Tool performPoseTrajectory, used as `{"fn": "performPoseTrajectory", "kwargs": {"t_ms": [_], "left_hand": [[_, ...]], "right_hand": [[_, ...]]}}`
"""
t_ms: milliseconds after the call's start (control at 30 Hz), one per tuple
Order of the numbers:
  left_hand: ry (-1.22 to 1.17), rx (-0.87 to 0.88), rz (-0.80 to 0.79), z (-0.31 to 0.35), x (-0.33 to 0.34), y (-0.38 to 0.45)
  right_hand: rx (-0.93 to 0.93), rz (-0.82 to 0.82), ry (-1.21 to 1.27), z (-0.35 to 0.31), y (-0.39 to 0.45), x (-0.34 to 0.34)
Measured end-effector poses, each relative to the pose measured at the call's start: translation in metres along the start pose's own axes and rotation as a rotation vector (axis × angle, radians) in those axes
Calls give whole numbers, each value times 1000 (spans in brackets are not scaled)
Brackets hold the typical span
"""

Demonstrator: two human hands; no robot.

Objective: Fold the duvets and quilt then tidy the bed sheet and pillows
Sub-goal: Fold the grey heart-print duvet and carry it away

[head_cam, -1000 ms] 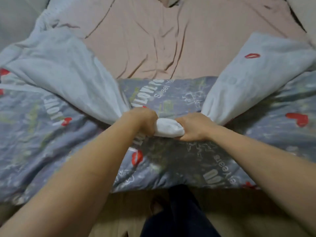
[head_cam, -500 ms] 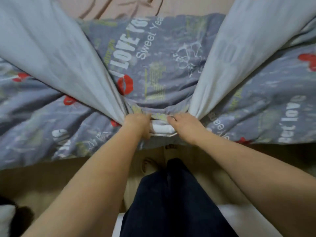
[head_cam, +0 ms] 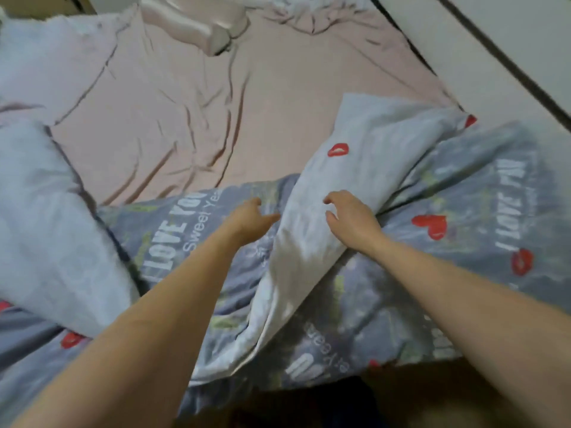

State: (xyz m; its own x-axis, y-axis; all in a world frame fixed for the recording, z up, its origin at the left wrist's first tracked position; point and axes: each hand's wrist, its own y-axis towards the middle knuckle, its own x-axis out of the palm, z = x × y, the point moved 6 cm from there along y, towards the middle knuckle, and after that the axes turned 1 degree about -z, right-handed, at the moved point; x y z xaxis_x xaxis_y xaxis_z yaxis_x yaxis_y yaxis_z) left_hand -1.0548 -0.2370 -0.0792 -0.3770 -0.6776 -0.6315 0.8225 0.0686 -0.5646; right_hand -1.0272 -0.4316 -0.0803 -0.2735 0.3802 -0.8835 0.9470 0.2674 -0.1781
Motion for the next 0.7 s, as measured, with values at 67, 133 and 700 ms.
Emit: {"fn": "performPoseTrajectory", "kwargs": {"t_ms": [67,133,700], "left_hand": [[-65,-3,10,42,7,29],[-133,-12,32,74,17,54],[-231,290,-187,248,95,161]], "right_hand": [[43,26,8,33,30,-25],[58,38,14,58,56,-36],[506,43,880,206,187,-80]]}}
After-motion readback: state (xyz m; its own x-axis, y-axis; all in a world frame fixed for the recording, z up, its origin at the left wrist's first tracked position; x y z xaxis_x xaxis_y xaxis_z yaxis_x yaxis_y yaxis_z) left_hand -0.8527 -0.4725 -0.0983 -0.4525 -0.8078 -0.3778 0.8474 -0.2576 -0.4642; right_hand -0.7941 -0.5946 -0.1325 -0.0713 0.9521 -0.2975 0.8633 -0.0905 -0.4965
